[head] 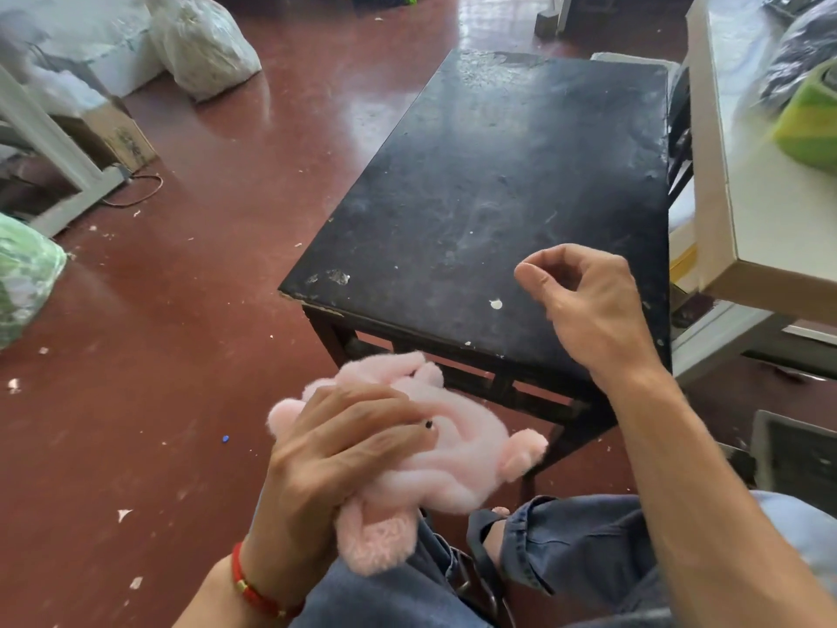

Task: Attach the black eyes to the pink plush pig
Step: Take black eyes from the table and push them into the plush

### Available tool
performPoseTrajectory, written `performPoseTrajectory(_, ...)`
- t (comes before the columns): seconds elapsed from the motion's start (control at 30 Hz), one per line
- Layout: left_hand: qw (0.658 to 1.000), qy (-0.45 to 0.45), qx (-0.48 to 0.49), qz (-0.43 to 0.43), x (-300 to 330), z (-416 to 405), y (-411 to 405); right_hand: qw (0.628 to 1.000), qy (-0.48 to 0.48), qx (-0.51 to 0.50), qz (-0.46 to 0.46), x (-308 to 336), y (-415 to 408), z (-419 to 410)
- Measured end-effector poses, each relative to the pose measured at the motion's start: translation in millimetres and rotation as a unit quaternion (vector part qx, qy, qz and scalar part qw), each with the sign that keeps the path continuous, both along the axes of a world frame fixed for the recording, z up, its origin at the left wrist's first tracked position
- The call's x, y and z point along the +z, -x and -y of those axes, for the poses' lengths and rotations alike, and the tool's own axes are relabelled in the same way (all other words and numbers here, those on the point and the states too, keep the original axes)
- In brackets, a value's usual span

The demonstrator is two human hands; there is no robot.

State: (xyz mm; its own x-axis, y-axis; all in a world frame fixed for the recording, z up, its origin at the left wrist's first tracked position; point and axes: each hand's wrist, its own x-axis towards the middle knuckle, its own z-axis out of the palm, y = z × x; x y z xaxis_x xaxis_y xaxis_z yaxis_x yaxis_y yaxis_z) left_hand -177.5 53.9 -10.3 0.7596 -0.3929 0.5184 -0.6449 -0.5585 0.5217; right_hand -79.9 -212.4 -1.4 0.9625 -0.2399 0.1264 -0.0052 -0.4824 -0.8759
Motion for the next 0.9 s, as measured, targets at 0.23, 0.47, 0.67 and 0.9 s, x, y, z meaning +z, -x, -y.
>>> performPoseTrajectory(0.23, 0.999, -0.04, -0.017, 0.015, 2.5, 1.4, 2.2, 0.914, -0.237, 0.299, -0.141, 12.5, 86.2, -34.8)
performPoseTrajectory(0.47, 0.999, -0.028, -0.033, 0.001, -1.0, 8.2, 6.8, 0.91, -0.289, 0.239, -0.178, -10.2, 102.9, -37.2)
performPoseTrajectory(0.67, 0.999, -0.018, -0.043, 0.009, -1.3, 8.4, 10.9, 0.893, -0.311, 0.234, -0.227, -9.5, 104.1, -38.9)
performPoseTrajectory(0.9, 0.998, 0.009, -0.045, -0.05, -1.4, 6.2, 14.6, 0.94, -0.198, 0.22, -0.169, -6.7, 112.8, -43.4)
